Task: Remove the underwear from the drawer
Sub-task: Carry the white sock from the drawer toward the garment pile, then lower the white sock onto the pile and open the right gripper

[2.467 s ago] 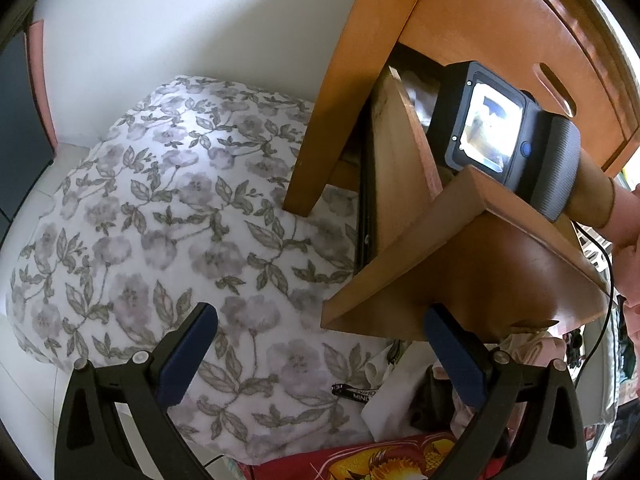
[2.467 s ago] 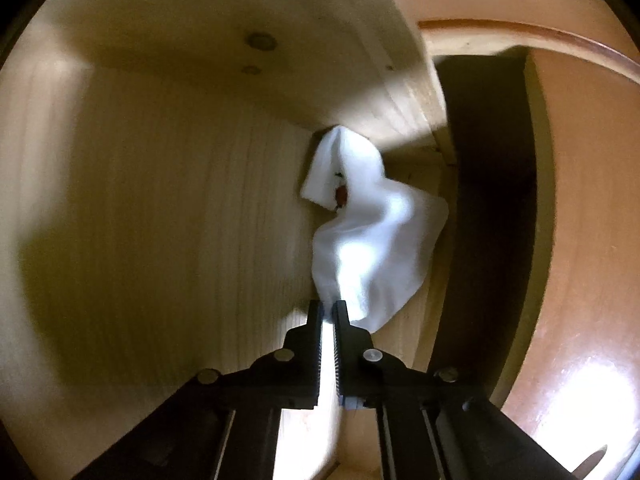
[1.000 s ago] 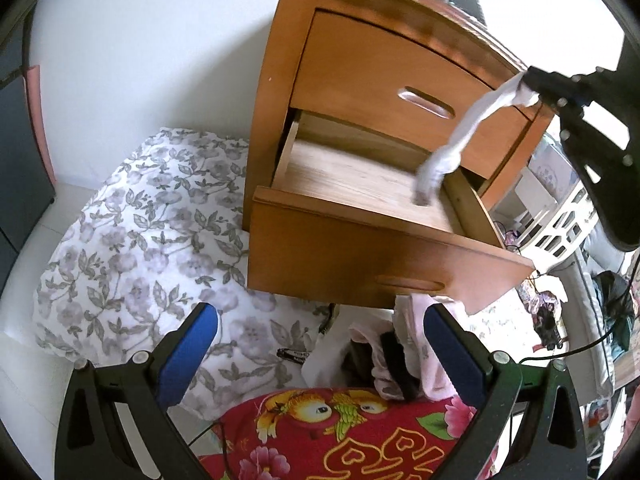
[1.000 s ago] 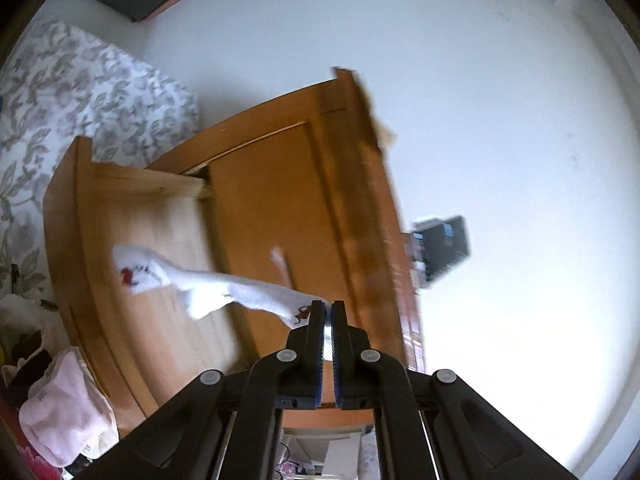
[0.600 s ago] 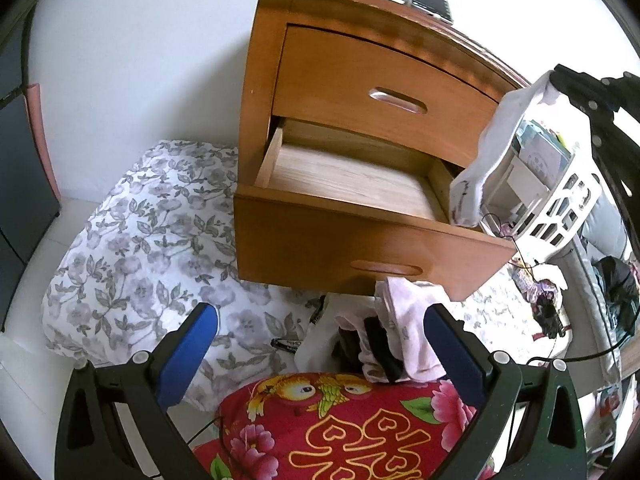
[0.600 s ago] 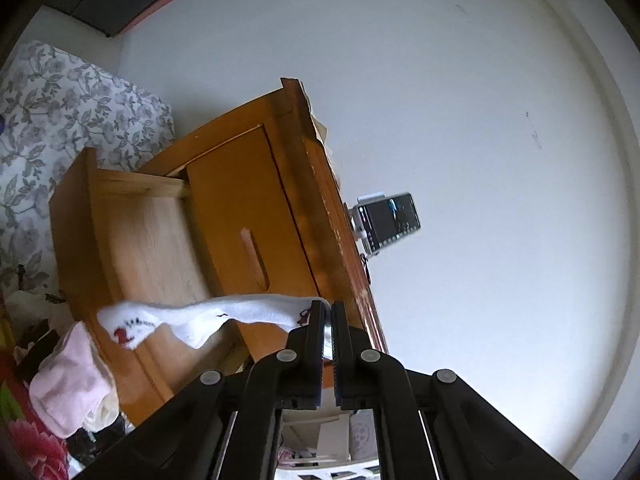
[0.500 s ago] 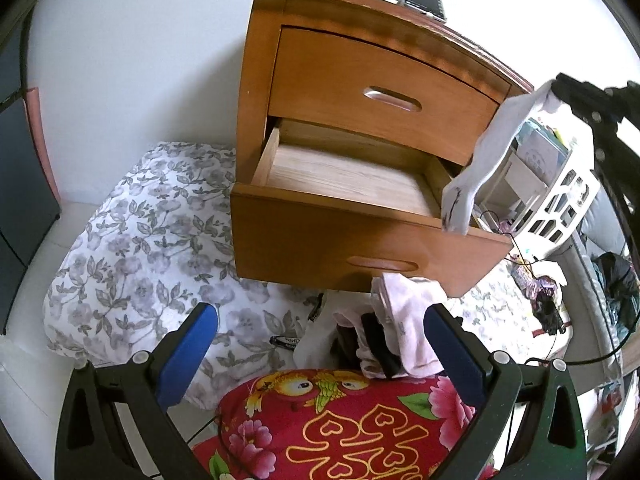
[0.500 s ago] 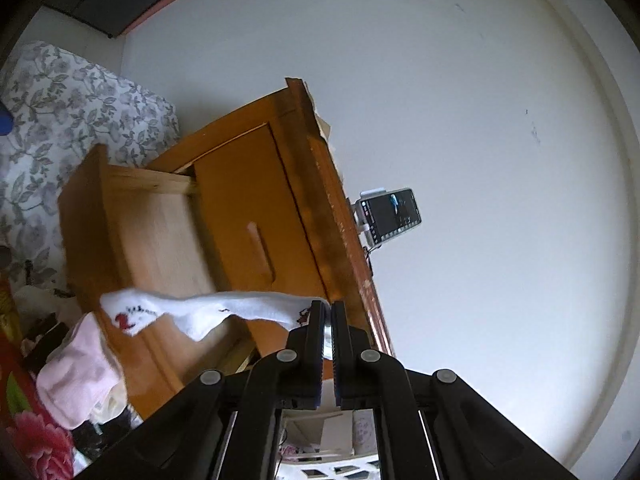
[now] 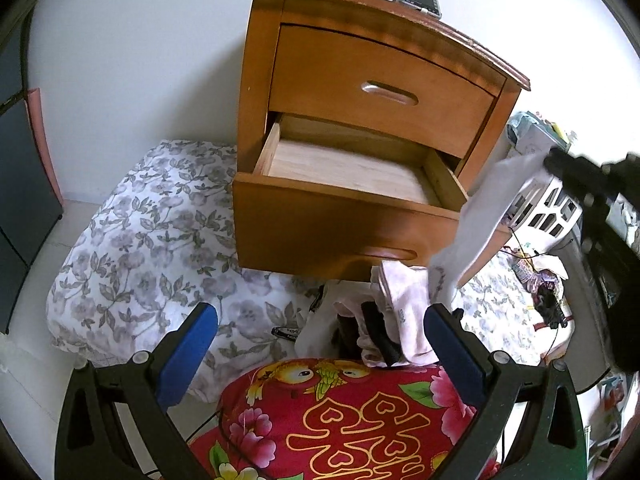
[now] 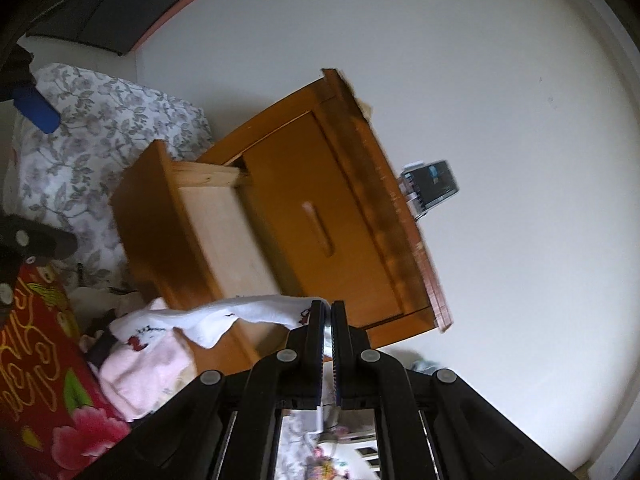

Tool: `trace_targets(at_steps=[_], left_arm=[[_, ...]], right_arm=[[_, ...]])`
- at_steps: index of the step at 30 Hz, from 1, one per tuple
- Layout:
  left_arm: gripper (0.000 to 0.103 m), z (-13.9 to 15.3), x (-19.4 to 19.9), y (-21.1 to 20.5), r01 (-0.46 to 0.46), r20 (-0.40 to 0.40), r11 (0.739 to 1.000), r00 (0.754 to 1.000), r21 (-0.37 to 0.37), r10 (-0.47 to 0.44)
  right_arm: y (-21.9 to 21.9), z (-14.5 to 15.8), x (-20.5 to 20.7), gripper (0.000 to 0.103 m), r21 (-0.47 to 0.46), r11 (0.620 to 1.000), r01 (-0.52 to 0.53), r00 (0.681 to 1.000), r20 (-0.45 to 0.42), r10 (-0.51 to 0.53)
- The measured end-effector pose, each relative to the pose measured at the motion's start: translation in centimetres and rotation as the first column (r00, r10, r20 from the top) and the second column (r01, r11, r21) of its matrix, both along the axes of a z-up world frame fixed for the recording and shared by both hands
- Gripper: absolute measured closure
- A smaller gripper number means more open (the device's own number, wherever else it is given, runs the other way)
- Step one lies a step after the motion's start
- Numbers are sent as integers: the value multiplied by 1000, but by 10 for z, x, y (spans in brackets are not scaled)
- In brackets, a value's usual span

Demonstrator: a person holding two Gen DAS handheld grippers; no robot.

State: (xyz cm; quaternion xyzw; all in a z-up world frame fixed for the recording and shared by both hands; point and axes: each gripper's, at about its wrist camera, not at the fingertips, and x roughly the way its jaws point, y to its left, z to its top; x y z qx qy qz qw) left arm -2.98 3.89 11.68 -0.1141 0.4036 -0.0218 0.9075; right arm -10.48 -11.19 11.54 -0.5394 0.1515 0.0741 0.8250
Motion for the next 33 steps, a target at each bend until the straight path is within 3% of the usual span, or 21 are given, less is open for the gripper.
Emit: trace_targets(at_steps=[11,20,28,33], left_arm=[[0,-13,8,6,-11,-44,1000,999,-5,11],[0,-28,21,6,-5,-89,1000,996,-7,4],[0,-39,27,5,-1,-123,1000,992,1,1],[0,-43,31,0,8,-141,1000,990,10,-7]], right_arm=[[0,-70,26,100,33,998,50,980,-195,-43],[-7,-97,51,100,30,995,99,960,-266,-88],[-24,-150,70,100,-1,985,170,907,-390,-157],[-35,-164,81,100,-13,979,202,887,-421,-188]])
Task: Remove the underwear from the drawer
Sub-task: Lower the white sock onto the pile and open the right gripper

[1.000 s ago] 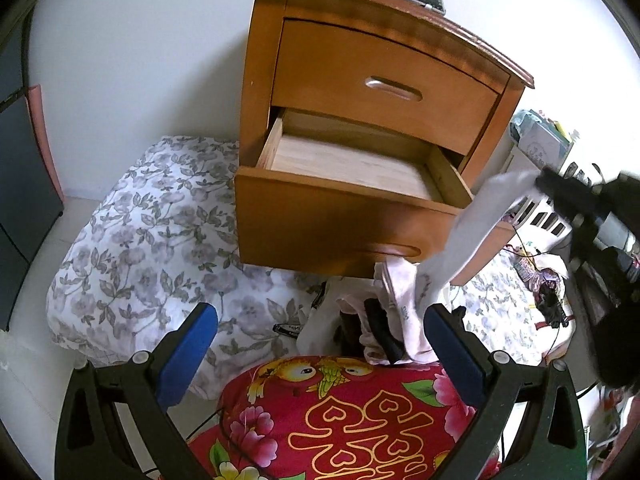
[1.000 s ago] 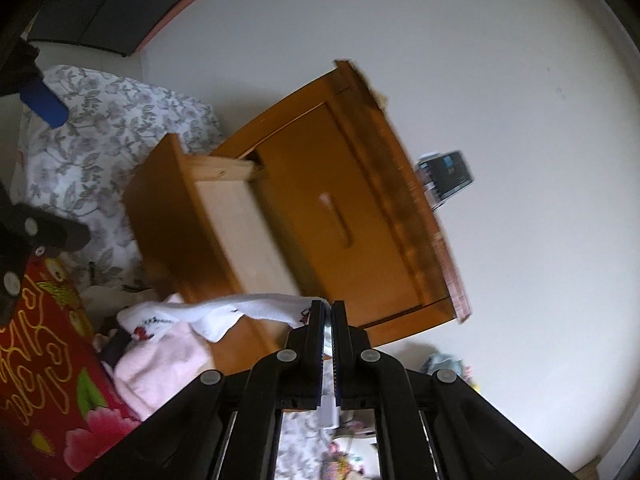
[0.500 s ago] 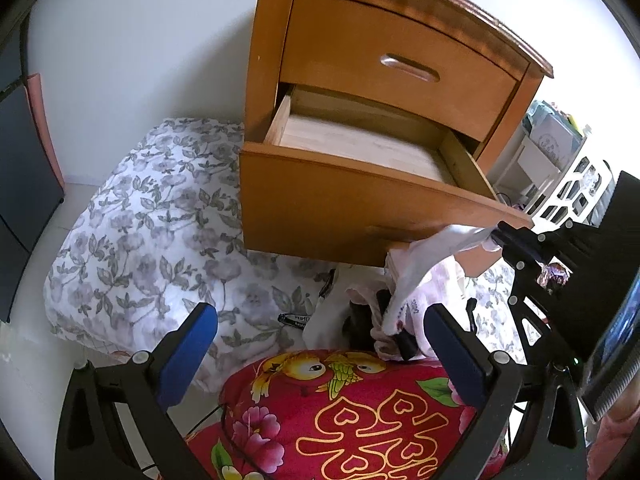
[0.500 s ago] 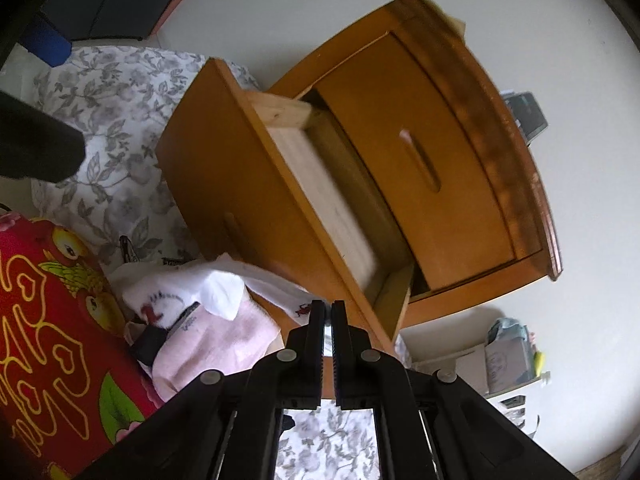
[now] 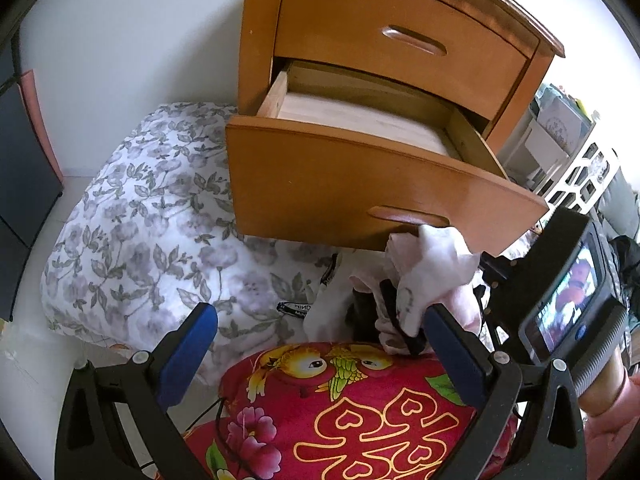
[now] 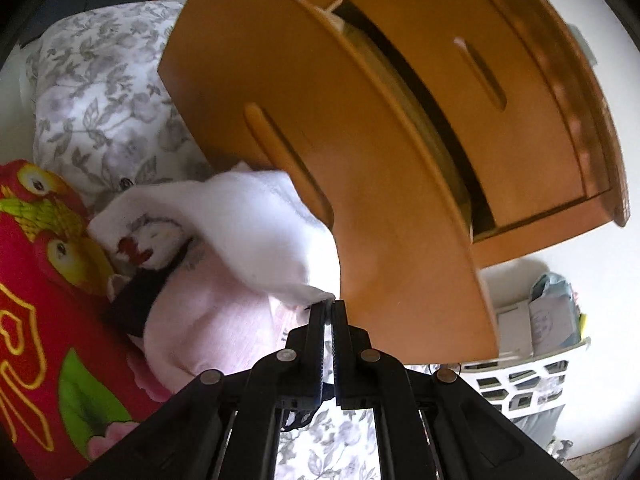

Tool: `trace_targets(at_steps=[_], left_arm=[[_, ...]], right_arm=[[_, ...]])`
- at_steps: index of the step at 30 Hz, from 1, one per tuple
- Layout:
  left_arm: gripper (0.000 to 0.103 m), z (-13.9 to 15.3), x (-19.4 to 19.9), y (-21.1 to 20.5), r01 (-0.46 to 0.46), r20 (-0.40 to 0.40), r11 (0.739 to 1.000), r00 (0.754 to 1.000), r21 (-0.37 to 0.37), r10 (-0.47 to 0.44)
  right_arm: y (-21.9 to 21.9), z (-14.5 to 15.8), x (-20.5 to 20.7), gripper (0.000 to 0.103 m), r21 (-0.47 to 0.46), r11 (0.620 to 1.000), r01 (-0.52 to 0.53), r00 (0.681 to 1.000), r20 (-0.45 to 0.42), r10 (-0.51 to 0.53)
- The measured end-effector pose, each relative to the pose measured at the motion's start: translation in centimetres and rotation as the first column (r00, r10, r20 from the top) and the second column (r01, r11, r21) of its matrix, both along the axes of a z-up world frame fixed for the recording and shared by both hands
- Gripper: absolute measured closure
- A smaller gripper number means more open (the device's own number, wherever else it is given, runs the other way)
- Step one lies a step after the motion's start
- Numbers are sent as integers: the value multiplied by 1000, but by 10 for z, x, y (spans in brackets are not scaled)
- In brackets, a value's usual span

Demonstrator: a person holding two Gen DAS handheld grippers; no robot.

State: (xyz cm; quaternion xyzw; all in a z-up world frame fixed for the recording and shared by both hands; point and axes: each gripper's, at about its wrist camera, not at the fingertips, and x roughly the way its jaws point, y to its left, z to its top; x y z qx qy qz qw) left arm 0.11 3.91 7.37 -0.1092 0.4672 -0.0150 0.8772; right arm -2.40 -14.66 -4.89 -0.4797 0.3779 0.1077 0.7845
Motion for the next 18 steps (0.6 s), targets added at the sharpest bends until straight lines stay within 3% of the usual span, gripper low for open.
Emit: trace_targets(at_steps=[11,14,16,18], left_arm=[[0,-3,2,-3,4,-13,1000,1000,11,-4],[0,-4,2,-5,8,-13,1000,1000,13,-8],[0,-3,1,-5,10,-12,1000,1000,14,-9],[0,-3,1,-5,9,-9,1000,1000,16,-9]], right_arm=[[-13,4,10,96,45,998,44,999,-23,-43],[-15,12,10,83,73,996,51,998,-25,-49],[-14,15,10,69,95,994,56,998,-25,-54],[-16,25,9,68,131,989,62,998,-26,-59]])
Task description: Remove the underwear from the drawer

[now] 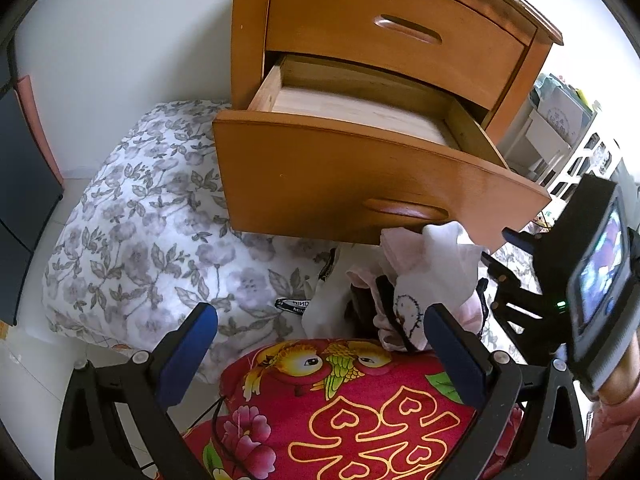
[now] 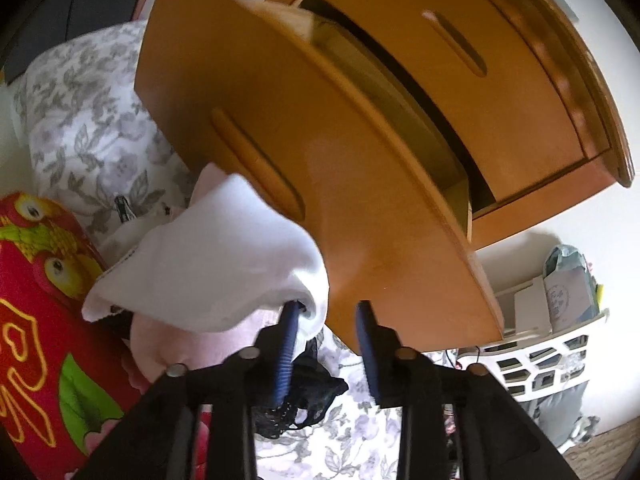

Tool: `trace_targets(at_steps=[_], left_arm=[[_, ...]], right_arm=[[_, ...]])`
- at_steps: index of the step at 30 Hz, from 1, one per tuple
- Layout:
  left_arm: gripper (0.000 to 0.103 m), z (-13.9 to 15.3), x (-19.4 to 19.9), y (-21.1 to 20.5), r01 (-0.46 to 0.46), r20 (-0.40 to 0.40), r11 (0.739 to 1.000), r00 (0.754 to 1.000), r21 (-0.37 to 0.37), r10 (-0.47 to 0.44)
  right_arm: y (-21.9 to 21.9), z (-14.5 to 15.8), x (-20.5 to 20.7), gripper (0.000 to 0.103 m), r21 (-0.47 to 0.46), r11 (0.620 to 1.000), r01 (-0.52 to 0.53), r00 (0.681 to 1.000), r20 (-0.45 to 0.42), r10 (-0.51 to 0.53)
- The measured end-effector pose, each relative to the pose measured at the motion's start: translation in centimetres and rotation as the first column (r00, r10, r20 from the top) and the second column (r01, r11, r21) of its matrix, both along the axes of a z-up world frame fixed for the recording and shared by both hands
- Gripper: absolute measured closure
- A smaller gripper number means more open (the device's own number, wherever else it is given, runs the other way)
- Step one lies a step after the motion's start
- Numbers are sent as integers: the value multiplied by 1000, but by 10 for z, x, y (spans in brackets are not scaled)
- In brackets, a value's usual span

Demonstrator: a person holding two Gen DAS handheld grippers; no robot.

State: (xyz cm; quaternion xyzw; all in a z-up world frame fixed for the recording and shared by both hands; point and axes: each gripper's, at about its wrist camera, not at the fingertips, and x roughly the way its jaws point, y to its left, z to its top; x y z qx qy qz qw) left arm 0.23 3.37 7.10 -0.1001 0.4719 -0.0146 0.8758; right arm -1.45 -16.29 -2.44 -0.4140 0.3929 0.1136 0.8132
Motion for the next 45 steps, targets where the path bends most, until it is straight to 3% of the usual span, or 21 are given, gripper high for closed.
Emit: trace_targets(at_steps=[3,7,11,15,20,27,32,45], left_arm=[[0,3,0,-1,-2,8,1000,1000,1,2],[0,6,2,-2,-3,14,1000,1000,3,3],[0,9,4,-4,-3,20,1000,1000,8,3],[0,14,3,-5,-5,36,1000,999,16,4],[0,15,2,-8,-3,45,1000,999,23,2],[0,15,-1,-18,16,45,999,999,49,-18],[0,16,-2,-19,2,54,998,999,70,-6],[0,22,-8,-26,-19,80,994,997,103,11]], right_arm=[[-4,13,-1,67,42,999,10,1000,8,-10],[-14,36,-6,54,121,991,49,999,19,-51],[-27,56,-8,50,217,969,120,992,2,-123],[-47,68,-10,40,332,918,217,976,-56,-210],[-73,71,-17,27,459,828,320,947,-122,-298],[-89,60,-23,9,522,756,395,918,-186,-351],[-98,65,-31,0,534,742,405,913,-193,-359],[-120,81,-44,0,613,653,444,887,-195,-419]])
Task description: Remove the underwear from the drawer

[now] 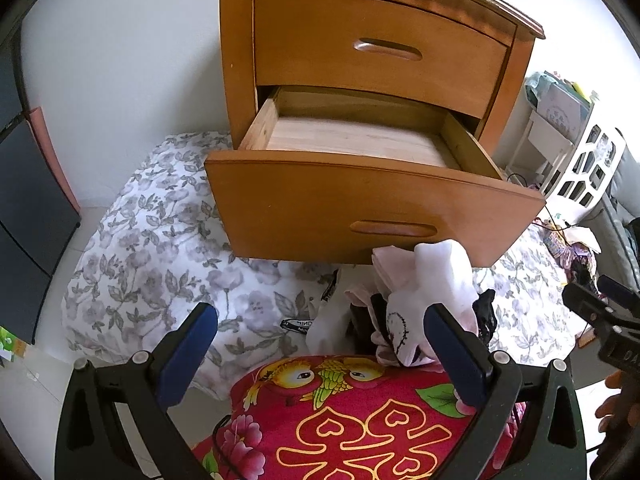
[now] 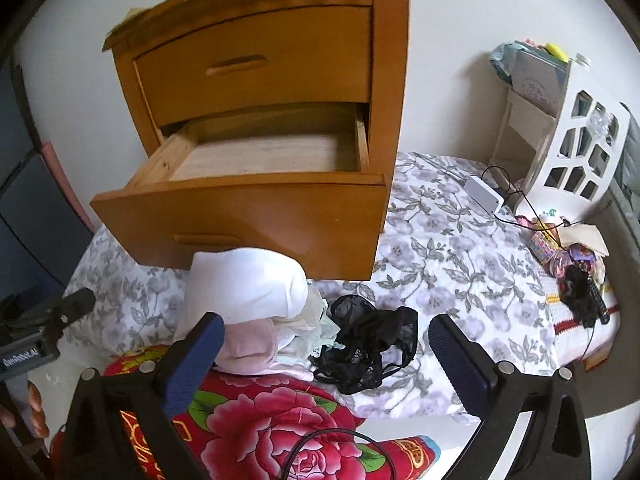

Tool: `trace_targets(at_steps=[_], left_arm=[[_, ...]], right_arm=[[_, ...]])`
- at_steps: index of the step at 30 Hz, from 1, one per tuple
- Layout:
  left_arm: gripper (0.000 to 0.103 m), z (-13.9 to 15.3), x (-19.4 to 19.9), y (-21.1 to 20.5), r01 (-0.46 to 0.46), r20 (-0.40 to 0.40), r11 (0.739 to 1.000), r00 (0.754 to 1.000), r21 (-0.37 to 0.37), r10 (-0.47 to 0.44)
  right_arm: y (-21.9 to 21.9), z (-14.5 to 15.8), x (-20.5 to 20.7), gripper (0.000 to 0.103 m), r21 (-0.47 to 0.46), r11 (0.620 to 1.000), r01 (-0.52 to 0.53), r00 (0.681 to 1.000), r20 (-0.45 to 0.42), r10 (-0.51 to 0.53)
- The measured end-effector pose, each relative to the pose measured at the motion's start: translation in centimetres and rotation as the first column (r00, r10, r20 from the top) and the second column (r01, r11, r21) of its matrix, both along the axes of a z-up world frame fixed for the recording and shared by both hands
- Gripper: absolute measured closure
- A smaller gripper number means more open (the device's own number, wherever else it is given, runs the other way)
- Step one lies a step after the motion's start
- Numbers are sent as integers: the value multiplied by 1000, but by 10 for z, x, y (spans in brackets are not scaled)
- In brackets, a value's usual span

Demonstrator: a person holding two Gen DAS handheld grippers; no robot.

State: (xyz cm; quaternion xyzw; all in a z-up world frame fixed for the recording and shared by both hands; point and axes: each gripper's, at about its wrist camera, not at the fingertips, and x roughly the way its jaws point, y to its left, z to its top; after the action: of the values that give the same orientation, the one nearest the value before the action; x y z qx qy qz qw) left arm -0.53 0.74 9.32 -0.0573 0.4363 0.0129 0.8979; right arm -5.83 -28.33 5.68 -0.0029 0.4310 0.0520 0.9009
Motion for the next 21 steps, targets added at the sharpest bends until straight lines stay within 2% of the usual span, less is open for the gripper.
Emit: trace_targets(at_steps=[13,21], left_arm=[[0,10,-9,-9,-11,25,998,1000,59,9],[0,15,-13,-8,-17,32,998,999,61,15]], right_arm=[[1,12,-16,0,21,1000,16,1000,23,-17],[11,13,-21,0,16,1000,6,1000,22,-7]])
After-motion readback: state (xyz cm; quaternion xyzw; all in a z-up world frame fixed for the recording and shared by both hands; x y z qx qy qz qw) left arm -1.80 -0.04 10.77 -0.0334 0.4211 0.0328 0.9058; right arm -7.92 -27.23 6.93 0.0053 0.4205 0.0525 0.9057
